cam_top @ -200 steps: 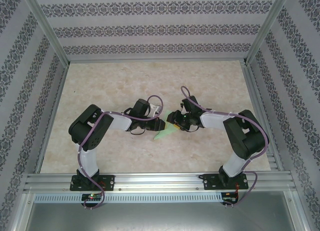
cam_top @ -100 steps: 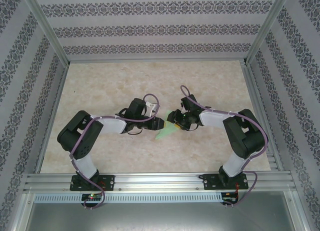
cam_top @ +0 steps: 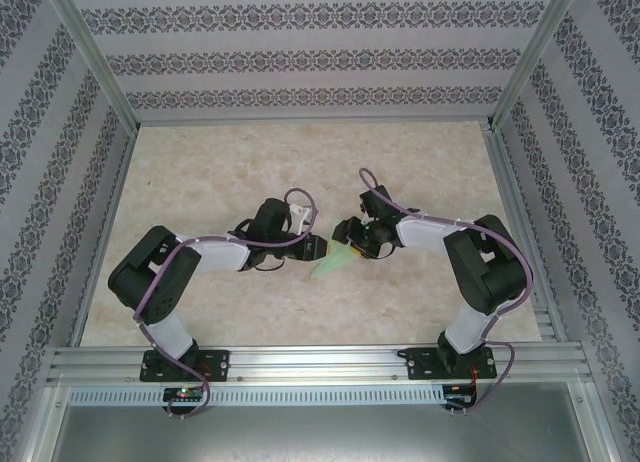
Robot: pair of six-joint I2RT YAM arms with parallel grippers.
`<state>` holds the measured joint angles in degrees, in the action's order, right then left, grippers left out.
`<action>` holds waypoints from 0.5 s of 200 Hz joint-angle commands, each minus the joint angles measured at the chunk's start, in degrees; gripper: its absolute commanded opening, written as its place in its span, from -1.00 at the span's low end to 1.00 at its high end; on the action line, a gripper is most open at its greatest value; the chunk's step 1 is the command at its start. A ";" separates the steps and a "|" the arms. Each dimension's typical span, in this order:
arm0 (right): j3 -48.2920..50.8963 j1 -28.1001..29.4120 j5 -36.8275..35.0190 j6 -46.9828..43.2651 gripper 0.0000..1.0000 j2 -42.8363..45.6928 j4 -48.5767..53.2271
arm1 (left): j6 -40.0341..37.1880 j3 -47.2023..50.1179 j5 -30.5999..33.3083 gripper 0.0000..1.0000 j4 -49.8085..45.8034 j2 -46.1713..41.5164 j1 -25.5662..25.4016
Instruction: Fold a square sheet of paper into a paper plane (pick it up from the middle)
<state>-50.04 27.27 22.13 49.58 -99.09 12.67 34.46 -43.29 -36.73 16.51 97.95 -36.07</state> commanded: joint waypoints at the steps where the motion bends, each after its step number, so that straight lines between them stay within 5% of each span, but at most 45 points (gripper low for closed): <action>1: 0.43 -0.03 -5.14 -0.41 0.14 -3.35 3.75 | -0.06 -1.24 -2.94 -0.47 2.39 1.94 -1.41; 100: 0.21 -0.11 -4.86 -0.93 0.13 -3.92 4.37 | -1.76 -4.09 3.98 -0.68 -4.99 6.23 -2.07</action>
<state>-50.89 27.27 22.15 49.58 -99.66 13.54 33.89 -45.84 -35.33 13.56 102.98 -37.67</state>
